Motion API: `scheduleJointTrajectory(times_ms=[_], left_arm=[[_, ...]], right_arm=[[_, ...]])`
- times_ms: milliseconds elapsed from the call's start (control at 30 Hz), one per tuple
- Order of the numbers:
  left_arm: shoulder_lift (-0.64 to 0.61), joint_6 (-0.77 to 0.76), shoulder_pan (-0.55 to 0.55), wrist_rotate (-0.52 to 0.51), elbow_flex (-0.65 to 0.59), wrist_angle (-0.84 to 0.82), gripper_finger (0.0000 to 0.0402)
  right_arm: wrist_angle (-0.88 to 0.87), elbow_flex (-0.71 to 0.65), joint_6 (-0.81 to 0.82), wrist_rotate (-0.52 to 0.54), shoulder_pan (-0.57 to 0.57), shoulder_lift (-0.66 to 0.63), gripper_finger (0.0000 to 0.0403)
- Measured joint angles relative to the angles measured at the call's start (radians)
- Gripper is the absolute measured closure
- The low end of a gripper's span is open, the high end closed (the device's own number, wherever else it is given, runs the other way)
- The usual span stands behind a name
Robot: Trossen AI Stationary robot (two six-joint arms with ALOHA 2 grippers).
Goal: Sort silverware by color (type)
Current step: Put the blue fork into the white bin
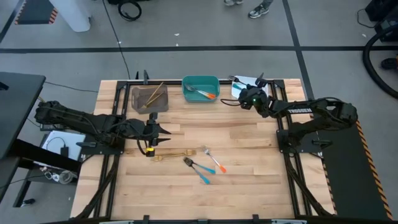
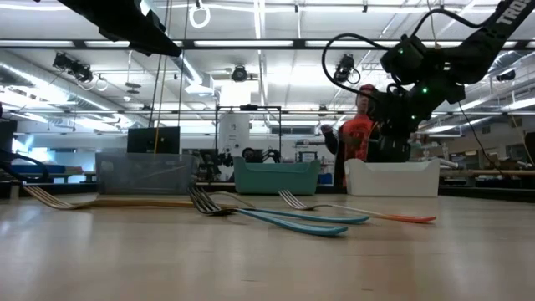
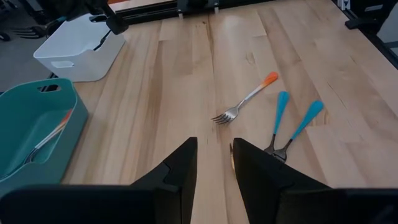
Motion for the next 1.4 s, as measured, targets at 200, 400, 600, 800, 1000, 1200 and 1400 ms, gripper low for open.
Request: scheduleJointTrajectory(times_ms=[200, 400, 600, 800, 1000, 1200, 1400], left_arm=[[0.000, -0.001, 0.000, 0.000, 0.000, 0.000, 0.0290], [0.000, -0.001, 0.000, 0.000, 0.000, 0.000, 0.0290], [0.000, -0.001, 0.000, 0.000, 0.000, -0.001, 0.0290], [0.000, -0.001, 0.000, 0.000, 0.000, 0.000, 0.0290], [0.000, -0.002, 0.000, 0.000, 0.000, 0.000, 0.0290], [0.000, -0.015, 0.000, 0.000, 0.000, 0.000, 0.0290], [0.000, -0.027, 0.000, 0.001, 0.000, -0.007, 0.0290]], right_arm=[[0.000, 0.000, -0.021, -0.035, -0.039, 0.000, 0.0379], [0.016, -0.001, -0.027, -0.074, -0.060, 0.000, 0.0380], [0.194, -0.085, -0.075, -0.077, -0.065, 0.000, 0.0380], [0.233, -0.139, -0.061, -0.073, -0.065, 0.000, 0.0380], [0.238, -0.146, -0.039, -0.086, -0.065, 0.000, 0.0380], [0.238, -0.146, 0.027, -0.126, -0.084, 0.000, 0.0380], [0.221, -0.145, 0.110, -0.160, -0.108, 0.000, 0.0380]])
